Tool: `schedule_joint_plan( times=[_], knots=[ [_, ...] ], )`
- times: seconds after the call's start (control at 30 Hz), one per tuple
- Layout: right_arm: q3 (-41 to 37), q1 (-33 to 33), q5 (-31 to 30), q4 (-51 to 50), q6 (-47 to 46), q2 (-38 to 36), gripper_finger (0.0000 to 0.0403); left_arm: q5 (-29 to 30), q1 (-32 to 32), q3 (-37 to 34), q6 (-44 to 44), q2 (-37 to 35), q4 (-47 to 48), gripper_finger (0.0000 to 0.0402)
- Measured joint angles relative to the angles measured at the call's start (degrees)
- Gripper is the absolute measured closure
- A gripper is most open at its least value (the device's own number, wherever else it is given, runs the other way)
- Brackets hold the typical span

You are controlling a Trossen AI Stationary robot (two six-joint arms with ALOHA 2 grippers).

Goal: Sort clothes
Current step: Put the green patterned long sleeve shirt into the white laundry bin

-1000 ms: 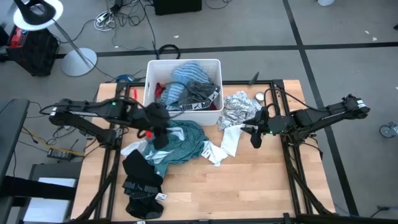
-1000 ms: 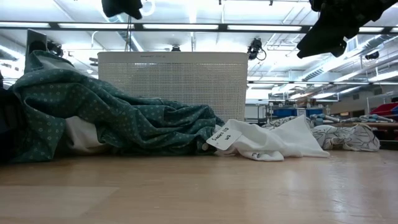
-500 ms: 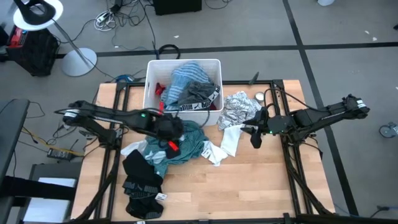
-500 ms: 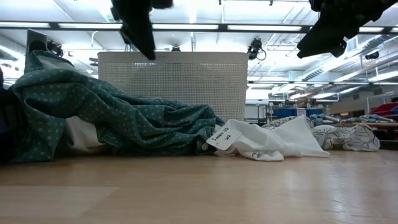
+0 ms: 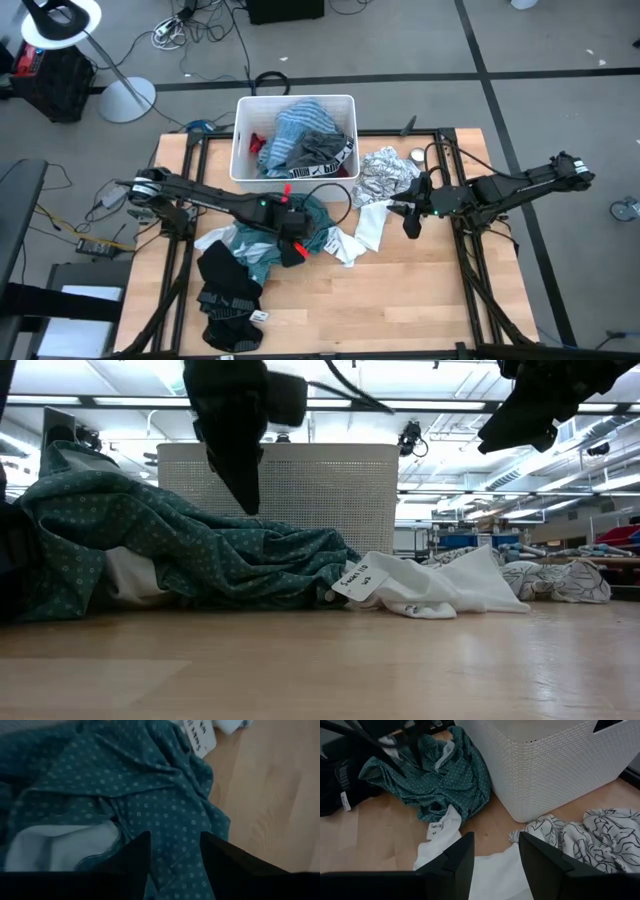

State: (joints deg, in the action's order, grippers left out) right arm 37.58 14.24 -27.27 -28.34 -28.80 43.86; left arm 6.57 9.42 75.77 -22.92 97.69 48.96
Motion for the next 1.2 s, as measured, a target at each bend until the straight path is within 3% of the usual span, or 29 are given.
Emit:
schedule_joint_plan(
  times=[0.43, 0.67, 0.77, 0.93, 1.2],
  knots=[
    [0.0, 0.0, 0.2, 0.3, 0.0, 0.0, 0.0247, -0.7, 0.5, 0.0, -0.3, 6.1, -2.9, 0.0225],
    [0.0, 0.0, 0.4, 0.4, 0.0, 0.0, 0.0247, 4.1, 0.4, 0.0, -1.2, 8.8, -2.8, 0.0228],
    [0.0, 0.0, 0.4, 0.4, 0.0, 0.0, 0.0247, 4.9, 0.4, 0.0, -1.5, 9.0, -2.8, 0.0257],
    [0.0, 0.0, 0.4, 0.5, -0.1, 0.0, 0.0247, 5.8, 0.8, 2.3, 0.2, 8.9, -0.4, 0.0382],
    [0.0, 0.0, 0.4, 0.5, 0.0, 0.0, 0.0247, 10.1, 1.0, 14.1, 3.2, 8.8, 9.4, 0.0398]
  ],
)
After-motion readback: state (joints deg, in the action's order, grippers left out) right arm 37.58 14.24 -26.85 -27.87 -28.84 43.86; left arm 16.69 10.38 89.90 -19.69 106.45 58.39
